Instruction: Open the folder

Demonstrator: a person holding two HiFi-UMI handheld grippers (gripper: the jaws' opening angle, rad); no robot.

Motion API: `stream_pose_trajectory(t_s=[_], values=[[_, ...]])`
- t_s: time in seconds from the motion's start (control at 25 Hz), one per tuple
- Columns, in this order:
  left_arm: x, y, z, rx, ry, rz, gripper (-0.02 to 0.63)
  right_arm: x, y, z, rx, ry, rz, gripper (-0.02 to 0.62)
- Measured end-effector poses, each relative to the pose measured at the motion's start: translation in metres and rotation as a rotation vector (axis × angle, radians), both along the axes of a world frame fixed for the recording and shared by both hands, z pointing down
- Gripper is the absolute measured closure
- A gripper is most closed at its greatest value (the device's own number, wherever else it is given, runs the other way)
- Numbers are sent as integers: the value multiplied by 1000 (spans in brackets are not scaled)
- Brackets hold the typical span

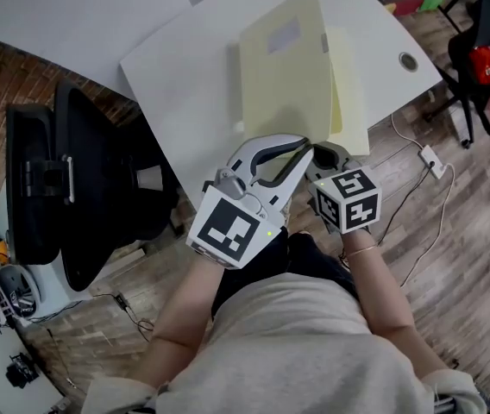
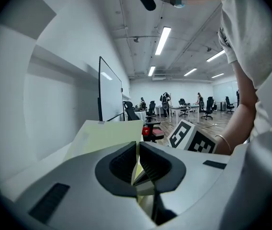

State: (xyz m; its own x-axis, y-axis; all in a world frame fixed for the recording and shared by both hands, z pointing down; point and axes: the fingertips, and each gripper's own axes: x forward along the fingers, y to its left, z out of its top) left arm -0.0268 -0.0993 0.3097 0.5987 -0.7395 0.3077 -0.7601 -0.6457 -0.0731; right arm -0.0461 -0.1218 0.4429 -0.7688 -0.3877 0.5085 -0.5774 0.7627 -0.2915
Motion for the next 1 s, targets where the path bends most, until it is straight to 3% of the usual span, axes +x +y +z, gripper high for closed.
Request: stream_pose_trajectory(t_s=[0.6, 1.0], values=[[-46, 20, -18, 45, 148, -210, 577, -35, 23, 13, 22, 68, -154, 574], [-80, 35, -18, 44, 149, -331, 577, -37, 24, 14, 21, 81, -171, 574]])
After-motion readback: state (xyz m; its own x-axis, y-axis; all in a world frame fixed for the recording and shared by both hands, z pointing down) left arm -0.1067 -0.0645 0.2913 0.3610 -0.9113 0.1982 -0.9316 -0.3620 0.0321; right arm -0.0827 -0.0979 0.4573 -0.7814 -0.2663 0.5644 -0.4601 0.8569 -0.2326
